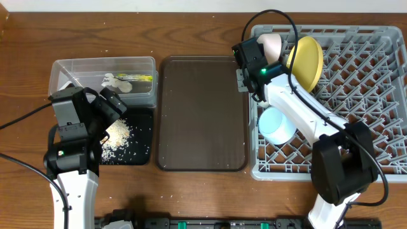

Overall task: Sort waste into correct bins and load items into the dishwasher rack
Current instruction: 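Stand the yellow plate upright between rack tines and release it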

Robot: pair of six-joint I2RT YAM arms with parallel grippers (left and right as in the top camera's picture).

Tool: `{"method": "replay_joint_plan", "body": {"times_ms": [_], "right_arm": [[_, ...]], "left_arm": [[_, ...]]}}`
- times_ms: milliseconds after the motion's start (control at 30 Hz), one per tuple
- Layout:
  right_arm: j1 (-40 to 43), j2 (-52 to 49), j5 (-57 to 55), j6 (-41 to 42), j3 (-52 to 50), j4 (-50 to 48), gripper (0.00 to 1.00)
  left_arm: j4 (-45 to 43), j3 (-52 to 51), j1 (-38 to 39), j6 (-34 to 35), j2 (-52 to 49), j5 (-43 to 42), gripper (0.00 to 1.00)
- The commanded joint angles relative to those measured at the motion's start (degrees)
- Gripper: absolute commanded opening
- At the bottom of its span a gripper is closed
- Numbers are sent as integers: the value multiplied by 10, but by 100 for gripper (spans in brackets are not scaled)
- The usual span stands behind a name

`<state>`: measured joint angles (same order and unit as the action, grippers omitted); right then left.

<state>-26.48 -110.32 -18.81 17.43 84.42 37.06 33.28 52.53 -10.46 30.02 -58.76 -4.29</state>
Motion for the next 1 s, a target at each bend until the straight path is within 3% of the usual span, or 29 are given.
{"method": "replay_joint_plan", "body": {"times_ms": [0, 200, 467, 967], "right_arm": [[4, -19, -1, 10, 1, 0, 16], [4, -30, 24, 10, 1, 0, 16], [3, -29, 24, -24, 1, 0, 1], [-9, -29, 35, -70, 1, 0, 1]], "left_arm": [[2, 12, -3, -1, -1, 3, 93], [2, 12, -3, -1, -1, 3, 94], [2, 12, -3, -1, -1, 3, 93], [2, 12, -3, -1, -1, 3, 94]]}}
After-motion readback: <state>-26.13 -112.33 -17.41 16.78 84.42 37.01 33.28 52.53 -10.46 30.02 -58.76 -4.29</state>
